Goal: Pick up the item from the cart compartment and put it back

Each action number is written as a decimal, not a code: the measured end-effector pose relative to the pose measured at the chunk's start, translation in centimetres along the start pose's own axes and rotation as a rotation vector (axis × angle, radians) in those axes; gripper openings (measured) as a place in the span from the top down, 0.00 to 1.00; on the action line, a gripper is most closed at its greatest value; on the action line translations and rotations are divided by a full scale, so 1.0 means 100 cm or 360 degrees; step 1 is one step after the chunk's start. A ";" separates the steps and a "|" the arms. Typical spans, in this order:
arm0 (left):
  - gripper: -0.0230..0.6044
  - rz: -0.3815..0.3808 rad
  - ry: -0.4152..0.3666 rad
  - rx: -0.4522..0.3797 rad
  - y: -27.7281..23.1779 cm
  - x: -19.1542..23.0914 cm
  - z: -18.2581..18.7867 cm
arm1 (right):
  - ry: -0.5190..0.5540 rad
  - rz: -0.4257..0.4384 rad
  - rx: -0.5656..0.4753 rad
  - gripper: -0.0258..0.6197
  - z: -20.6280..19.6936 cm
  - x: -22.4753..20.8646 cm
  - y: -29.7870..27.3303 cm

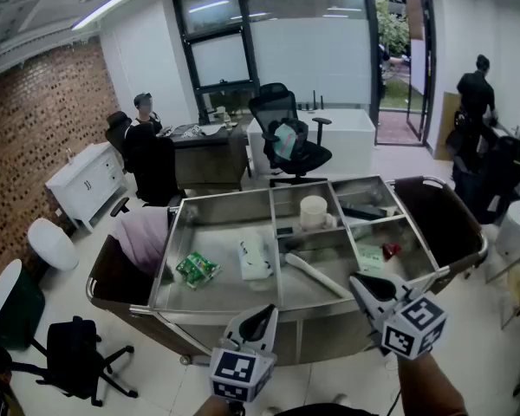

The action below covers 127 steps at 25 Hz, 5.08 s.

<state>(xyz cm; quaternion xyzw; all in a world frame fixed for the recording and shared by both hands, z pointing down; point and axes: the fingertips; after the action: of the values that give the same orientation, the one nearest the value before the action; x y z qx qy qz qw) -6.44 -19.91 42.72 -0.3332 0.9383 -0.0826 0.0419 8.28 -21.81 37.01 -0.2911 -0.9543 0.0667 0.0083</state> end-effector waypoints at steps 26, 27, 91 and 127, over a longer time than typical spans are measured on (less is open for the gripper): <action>0.96 0.0054 0.0037 0.0014 0.018 0.007 -0.002 | 0.0394 0.0045 0.0663 0.60 -0.049 -0.029 -0.186; 0.96 0.0054 0.0037 0.0014 0.019 0.007 -0.002 | 0.0391 0.0058 0.0694 0.60 -0.055 -0.029 -0.190; 0.96 0.0074 0.0034 -0.0004 0.030 0.005 -0.004 | 0.0090 0.0208 0.0373 0.83 -0.004 -0.006 -0.172; 0.96 0.0078 0.0046 -0.0039 0.029 0.001 0.009 | -0.0141 0.0164 -0.0195 0.84 0.041 0.022 0.051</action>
<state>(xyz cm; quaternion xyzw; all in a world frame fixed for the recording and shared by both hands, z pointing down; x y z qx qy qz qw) -8.21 -17.90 41.35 -0.3094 0.9476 -0.0748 0.0264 9.03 -16.90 32.19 -0.3367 -0.9398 0.0214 -0.0553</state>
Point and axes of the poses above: the fingertips, and each gripper's own axes: y backward along the fingers, x to its left, z out of its top, and after that the axes turned 7 degrees about -z, right-handed
